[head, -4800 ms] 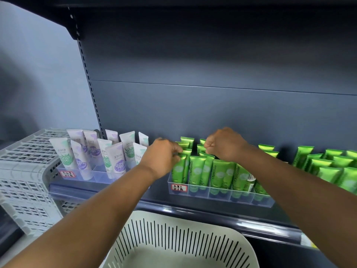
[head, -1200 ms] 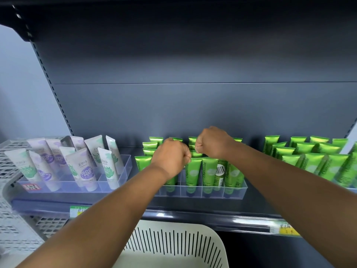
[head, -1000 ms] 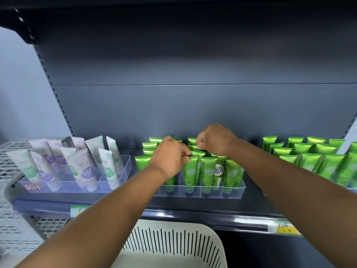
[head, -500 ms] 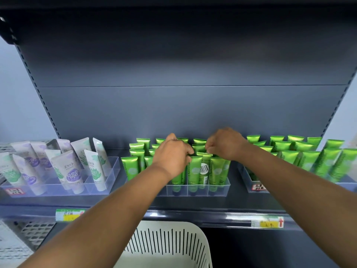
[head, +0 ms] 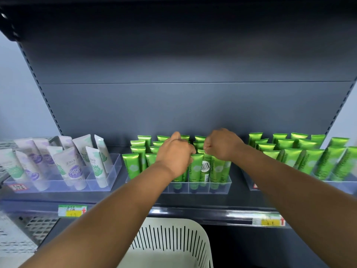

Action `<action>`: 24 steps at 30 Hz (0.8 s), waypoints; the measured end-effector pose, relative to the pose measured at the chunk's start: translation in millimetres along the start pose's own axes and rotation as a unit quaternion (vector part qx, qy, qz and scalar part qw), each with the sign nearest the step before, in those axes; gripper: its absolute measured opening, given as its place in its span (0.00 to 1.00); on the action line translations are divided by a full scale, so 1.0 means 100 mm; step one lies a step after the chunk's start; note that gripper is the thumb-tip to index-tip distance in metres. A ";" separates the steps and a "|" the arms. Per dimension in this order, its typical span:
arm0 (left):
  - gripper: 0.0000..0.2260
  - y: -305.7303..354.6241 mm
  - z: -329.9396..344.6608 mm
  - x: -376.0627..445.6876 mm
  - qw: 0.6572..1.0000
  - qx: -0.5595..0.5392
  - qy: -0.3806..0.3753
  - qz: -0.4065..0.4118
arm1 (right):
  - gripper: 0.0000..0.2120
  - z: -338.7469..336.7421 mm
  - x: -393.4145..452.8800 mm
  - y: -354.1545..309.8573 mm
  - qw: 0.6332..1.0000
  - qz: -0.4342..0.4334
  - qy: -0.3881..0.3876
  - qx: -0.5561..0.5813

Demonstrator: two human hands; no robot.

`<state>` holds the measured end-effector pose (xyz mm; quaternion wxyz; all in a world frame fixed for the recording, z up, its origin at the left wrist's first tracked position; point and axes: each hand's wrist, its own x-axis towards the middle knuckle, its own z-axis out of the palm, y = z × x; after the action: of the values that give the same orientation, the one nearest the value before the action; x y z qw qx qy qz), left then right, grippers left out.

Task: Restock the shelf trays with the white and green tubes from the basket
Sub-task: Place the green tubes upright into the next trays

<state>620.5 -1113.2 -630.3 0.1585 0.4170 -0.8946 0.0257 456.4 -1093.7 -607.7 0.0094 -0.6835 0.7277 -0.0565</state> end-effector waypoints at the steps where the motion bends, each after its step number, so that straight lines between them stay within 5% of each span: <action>1: 0.12 0.01 0.01 0.01 1.000 0.009 0.001 0.004 | 0.09 0.02 0.01 0.00 1.000 0.002 0.003 0.000; 8: 0.09 0.02 0.05 0.04 0.999 -0.037 0.014 -0.018 | 0.08 -0.02 0.04 -0.05 0.999 0.002 0.025 0.046; 16: 0.07 -0.01 0.06 0.01 0.998 -0.061 0.012 -0.030 | 0.10 -0.08 0.12 0.04 0.994 -0.017 -0.068 0.086; 24: 0.07 0.00 0.04 0.01 0.998 -0.052 0.017 -0.030 | 0.07 -0.01 0.13 0.03 0.999 -0.030 -0.008 0.041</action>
<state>618.5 -1114.8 -633.5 0.1962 0.4346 -0.8788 -0.0182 452.3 -1106.0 -606.1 0.0417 -0.7048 0.7035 -0.0812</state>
